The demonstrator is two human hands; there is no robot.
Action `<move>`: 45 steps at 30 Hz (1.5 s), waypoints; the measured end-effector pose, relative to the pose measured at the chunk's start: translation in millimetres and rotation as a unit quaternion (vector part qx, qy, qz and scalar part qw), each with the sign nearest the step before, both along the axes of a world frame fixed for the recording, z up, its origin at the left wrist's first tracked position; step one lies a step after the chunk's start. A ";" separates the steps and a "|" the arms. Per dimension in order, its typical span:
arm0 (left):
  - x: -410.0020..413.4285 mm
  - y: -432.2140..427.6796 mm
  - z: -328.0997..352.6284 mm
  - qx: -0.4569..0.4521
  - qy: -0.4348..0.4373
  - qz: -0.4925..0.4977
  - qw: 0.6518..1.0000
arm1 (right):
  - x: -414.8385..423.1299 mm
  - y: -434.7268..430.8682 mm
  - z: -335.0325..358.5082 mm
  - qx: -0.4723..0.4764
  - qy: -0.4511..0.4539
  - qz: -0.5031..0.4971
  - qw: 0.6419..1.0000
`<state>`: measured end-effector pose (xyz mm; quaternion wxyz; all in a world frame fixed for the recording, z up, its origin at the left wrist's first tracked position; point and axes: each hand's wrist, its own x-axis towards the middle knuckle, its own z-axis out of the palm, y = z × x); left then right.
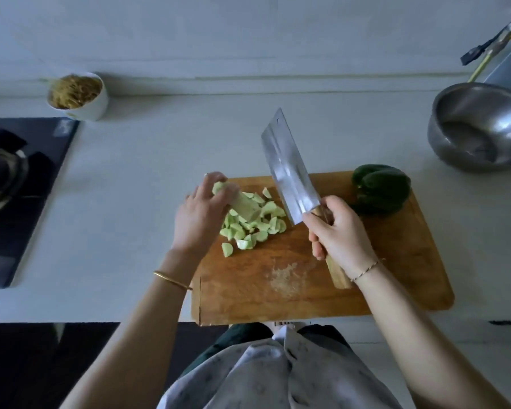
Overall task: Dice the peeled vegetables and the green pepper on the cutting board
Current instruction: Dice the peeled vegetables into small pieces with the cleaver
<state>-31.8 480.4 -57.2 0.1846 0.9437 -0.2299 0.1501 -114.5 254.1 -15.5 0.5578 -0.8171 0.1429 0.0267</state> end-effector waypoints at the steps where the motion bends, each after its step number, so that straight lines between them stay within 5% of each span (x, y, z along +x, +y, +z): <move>1: -2.6 14.5 -1.1 -0.018 0.021 0.037 0.999 | 0.4 10.6 -2.8 0.002 0.015 0.021 1.000; 7: -28.3 58.4 -13.5 -0.119 0.067 0.169 0.976 | -14.7 82.3 -24.4 0.042 0.081 0.109 0.990; 39: -43.7 -0.9 -43.2 -0.052 0.160 0.043 0.985 | -13.8 43.3 -32.0 -0.042 0.086 0.037 0.995; 45: -48.3 -10.2 -37.8 -0.152 0.213 0.166 0.951 | -11.9 44.3 -20.8 -0.034 0.056 0.070 0.995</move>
